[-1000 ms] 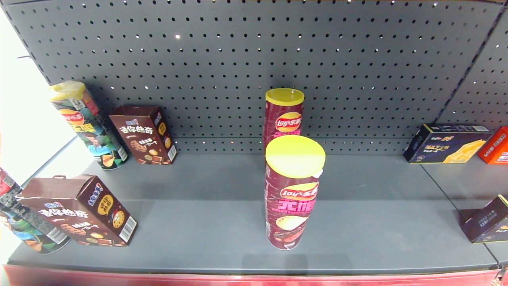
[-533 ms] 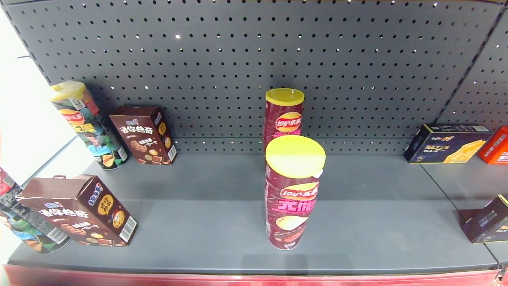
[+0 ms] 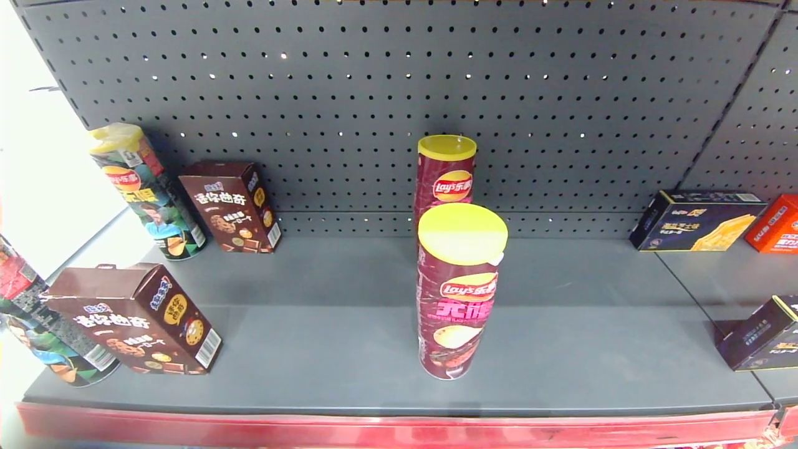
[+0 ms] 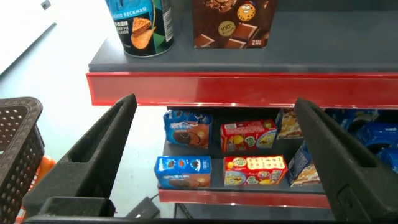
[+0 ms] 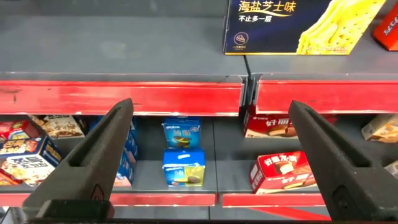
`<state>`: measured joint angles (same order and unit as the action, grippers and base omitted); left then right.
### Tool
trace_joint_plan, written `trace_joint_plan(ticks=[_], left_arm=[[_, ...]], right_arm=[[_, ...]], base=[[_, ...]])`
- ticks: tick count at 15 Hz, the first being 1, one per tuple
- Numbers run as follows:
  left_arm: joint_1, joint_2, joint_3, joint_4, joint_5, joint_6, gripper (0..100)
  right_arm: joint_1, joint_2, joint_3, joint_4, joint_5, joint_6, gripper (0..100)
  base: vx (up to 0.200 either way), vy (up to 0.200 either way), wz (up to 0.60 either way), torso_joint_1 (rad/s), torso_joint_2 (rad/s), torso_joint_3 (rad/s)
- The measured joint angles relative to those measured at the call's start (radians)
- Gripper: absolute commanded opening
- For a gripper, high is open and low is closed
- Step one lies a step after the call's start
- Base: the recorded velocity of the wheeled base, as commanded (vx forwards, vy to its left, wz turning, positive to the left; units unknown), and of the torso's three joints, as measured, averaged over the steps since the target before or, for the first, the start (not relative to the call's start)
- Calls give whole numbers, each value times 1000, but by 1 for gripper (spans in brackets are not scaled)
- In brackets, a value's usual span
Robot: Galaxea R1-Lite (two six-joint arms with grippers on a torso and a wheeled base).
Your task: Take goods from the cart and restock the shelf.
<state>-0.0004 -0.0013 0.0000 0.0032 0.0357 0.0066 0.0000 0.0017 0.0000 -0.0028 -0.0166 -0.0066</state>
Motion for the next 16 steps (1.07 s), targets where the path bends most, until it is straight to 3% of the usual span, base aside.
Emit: trace_joint_plan(ticks=[14,16], left_arm=[[0,0,0,0,1,-5,100],[0,0,0,0,1,-6,100]], right_arm=[[-1,0,0,0,0,1,100],[0,0,0,0,0,1,100]], base=[[0,-14,0,0,-1,0],[-200,0,0,5,2,2]])
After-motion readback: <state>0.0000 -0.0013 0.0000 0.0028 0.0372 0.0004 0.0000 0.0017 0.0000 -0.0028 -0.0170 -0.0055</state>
